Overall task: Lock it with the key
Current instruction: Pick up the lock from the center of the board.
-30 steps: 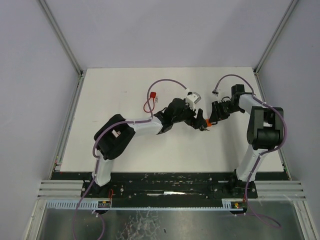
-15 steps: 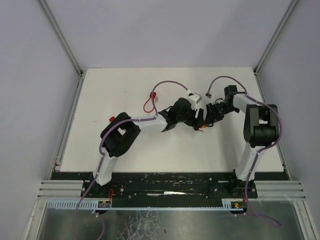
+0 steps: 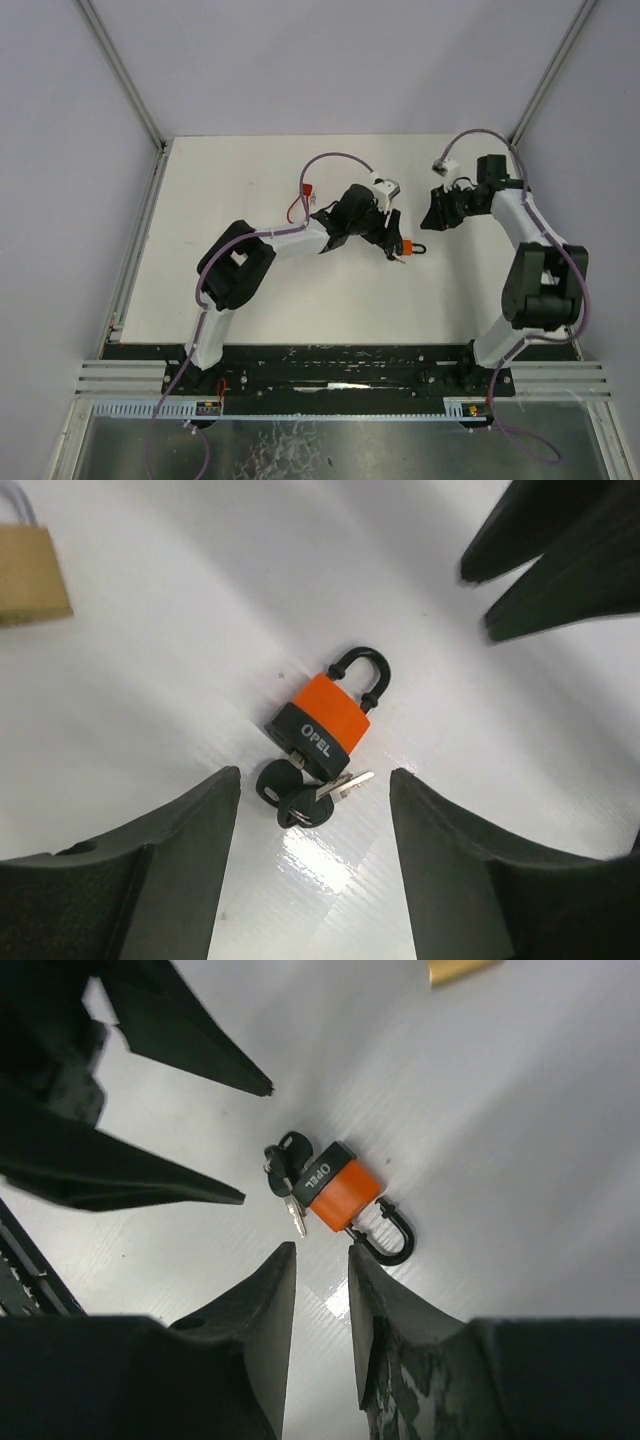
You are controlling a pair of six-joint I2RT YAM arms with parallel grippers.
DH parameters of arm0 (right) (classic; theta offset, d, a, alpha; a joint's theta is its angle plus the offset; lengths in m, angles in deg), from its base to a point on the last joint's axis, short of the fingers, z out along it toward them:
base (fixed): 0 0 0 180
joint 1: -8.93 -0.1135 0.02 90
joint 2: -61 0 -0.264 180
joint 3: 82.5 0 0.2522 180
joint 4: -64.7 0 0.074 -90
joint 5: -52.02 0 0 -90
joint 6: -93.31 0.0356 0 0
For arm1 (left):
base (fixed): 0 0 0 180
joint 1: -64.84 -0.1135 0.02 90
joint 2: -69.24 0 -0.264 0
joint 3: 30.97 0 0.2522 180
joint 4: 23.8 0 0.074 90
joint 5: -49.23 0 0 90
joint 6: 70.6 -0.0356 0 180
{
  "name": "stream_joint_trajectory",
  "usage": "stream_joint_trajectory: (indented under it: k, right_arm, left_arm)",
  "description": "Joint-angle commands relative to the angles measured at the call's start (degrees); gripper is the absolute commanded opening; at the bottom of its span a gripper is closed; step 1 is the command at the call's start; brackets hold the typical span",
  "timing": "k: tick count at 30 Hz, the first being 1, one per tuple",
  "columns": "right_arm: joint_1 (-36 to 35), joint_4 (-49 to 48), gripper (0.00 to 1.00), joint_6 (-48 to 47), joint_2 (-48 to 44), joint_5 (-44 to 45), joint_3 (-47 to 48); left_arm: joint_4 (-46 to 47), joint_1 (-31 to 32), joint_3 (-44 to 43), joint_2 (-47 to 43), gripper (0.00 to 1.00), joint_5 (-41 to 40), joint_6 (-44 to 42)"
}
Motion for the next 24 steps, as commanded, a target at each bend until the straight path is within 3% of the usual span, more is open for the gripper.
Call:
stream_joint_trajectory:
  k: [1, 4, 6, 8, 10, 13, 17, 21, 24]
  right_arm:
    - [2.4, -2.2, 0.35, -1.8, -13.1, -6.9, -1.0]
    - [2.5, -4.7, 0.36, -0.1, -20.7, -7.8, -2.3]
    - [2.5, -5.2, 0.39, 0.6, -24.3, -8.9, -2.8]
    - [2.6, -5.6, 0.42, 1.2, -26.9, -9.5, -3.3]
    - [2.9, -6.9, 0.44, 2.3, -28.6, -9.1, -5.3]
    - [4.4, -10.8, 0.47, 2.5, -29.7, -9.2, -10.6]
    - [7.1, -9.3, 0.48, 2.2, -26.7, -9.5, -10.2]
    - [8.5, -9.4, 0.48, 1.9, -26.2, -9.2, -10.7]
    - [9.0, -10.7, 0.48, 2.4, -26.5, -9.4, -11.8]
  left_arm:
    - [-4.6, -2.4, -5.4, -4.7, 0.61, 12.5, -15.7]
    - [-5.1, -2.9, -3.7, -8.0, 0.64, 19.7, -31.0]
    - [-7.7, -2.9, -2.2, -9.2, 0.72, 22.7, -42.8]
    - [-14.7, -2.9, -3.3, -8.5, 0.74, 23.1, -55.4]
    - [-22.1, -3.0, -6.5, -5.8, 0.75, 22.9, -62.1]
    - [-29.3, -3.0, -12.4, -0.4, 0.75, 24.4, -67.9]
    - [-34.4, -2.8, -20.4, 5.0, 0.77, 26.8, -71.5]
    - [-34.7, -2.5, -25.7, 9.5, 0.77, 28.0, -70.3]
    - [-34.4, -1.1, -27.1, 11.0, 0.77, 23.9, -65.7]
